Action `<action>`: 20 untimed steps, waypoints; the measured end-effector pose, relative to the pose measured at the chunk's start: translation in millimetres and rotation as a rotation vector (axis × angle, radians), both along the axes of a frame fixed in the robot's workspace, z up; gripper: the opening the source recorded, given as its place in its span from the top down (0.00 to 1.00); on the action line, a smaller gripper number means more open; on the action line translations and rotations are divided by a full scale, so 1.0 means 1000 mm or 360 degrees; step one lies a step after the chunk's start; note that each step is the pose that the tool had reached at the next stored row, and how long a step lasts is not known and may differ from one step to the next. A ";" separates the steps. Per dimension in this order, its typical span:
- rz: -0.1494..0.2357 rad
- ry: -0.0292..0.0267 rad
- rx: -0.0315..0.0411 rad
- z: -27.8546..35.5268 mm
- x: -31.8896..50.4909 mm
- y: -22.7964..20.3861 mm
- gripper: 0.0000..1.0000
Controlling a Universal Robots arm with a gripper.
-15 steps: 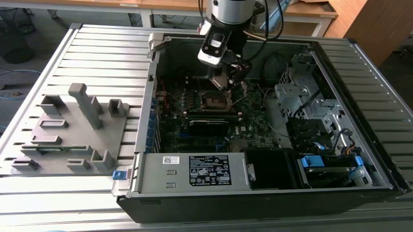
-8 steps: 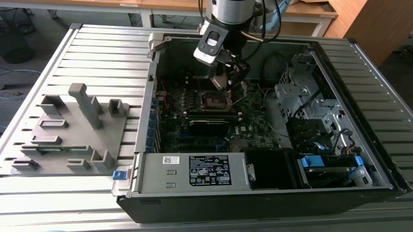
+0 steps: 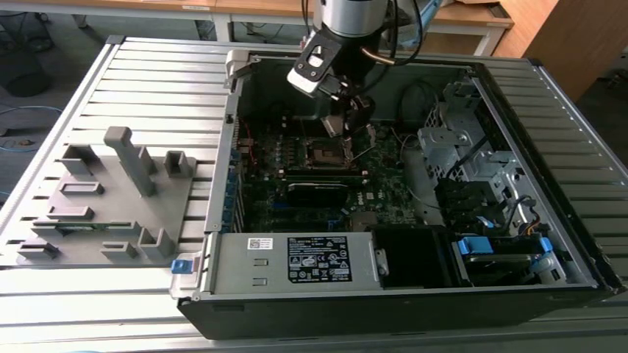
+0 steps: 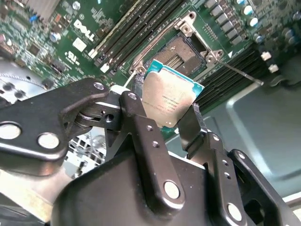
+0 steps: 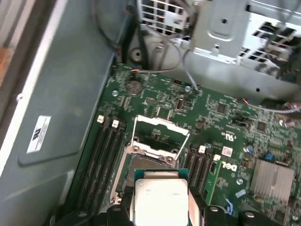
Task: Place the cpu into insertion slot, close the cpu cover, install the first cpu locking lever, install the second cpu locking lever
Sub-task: 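Place the cpu into insertion slot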
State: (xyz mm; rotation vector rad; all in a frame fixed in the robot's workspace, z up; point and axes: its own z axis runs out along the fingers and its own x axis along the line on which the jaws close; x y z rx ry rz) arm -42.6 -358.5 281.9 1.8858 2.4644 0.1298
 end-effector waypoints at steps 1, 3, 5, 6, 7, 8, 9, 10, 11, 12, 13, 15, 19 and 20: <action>-0.0027 -0.00001 0.0000 -0.0001 0.0000 0.0000 0.46; -0.0084 0.00000 0.0000 -0.0001 0.0000 0.0000 0.46; -0.0139 0.00000 0.0000 -0.0002 0.0000 0.0000 0.46; -0.0167 0.00000 0.0000 -0.0003 0.0000 0.0000 0.46; -0.0195 0.00000 0.0000 -0.0004 0.0000 0.0000 0.46; -0.0223 0.00000 0.0000 -0.0004 0.0000 0.0000 0.46; -0.0251 0.00000 0.0000 -0.0005 0.0000 0.0000 0.46; -0.0278 -0.00001 0.0000 -0.0006 0.0000 0.0000 0.46; -0.0307 -0.00001 0.0000 -0.0007 0.0000 0.0000 0.46; -0.0333 0.00000 0.0000 -0.0007 0.0000 0.0000 0.46; -0.0360 0.00000 0.0000 -0.0008 0.0000 0.0000 0.46; -0.0413 0.00000 0.0000 -0.0010 0.0000 0.0000 0.46; -0.0439 0.00000 0.0000 -0.0010 0.0000 0.0000 0.46; -0.0440 0.00000 0.0000 -0.0011 0.0000 0.0000 0.46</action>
